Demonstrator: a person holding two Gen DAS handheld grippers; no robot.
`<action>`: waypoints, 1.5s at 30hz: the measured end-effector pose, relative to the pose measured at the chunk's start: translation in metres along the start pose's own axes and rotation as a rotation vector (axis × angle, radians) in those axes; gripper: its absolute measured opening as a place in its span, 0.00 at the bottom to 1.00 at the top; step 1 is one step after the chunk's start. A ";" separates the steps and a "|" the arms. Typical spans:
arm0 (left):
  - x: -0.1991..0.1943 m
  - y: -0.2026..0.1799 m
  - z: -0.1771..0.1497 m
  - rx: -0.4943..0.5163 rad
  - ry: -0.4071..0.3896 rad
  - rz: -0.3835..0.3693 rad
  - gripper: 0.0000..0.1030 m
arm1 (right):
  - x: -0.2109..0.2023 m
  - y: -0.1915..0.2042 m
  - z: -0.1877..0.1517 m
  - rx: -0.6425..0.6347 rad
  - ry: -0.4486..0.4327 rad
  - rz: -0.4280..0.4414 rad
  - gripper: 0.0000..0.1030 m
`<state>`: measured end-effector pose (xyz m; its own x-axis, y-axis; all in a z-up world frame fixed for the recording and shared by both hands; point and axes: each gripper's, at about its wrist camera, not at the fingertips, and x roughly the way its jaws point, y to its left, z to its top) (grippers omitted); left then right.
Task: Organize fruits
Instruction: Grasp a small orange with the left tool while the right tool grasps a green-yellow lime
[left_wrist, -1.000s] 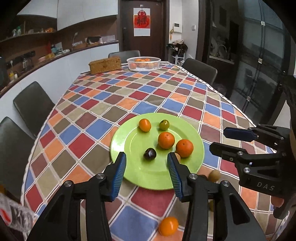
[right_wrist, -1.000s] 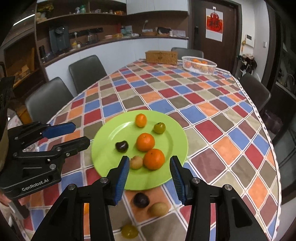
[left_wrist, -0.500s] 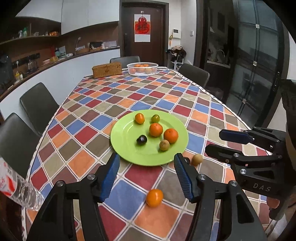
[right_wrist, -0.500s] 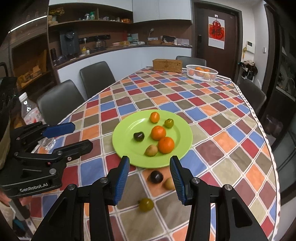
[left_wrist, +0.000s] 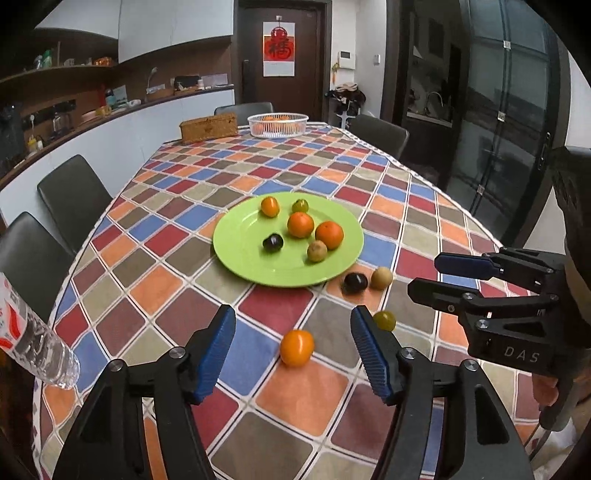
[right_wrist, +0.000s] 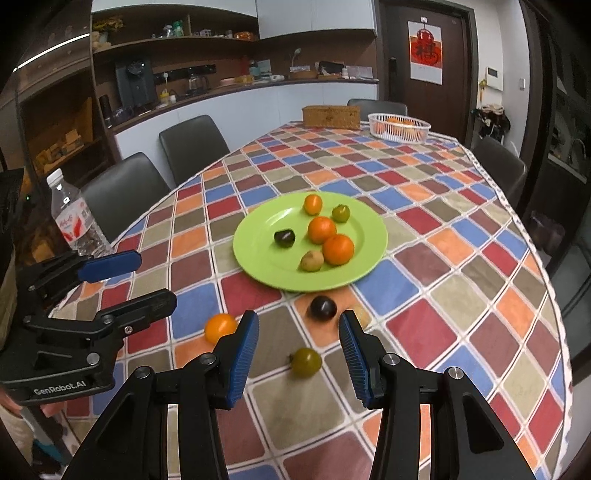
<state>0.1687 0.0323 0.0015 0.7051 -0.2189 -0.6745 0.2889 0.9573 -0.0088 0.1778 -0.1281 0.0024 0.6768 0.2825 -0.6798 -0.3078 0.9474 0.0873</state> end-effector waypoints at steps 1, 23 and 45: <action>0.002 0.000 -0.001 -0.001 0.004 -0.001 0.62 | 0.002 0.000 -0.003 0.002 0.008 -0.003 0.45; 0.058 0.004 -0.033 0.042 0.107 -0.087 0.61 | 0.051 -0.005 -0.036 0.012 0.158 -0.013 0.45; 0.099 0.007 -0.028 -0.001 0.186 -0.111 0.32 | 0.081 -0.009 -0.035 0.034 0.209 0.026 0.30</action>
<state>0.2220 0.0223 -0.0859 0.5371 -0.2847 -0.7940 0.3572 0.9295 -0.0916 0.2120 -0.1191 -0.0786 0.5146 0.2733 -0.8127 -0.2982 0.9457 0.1292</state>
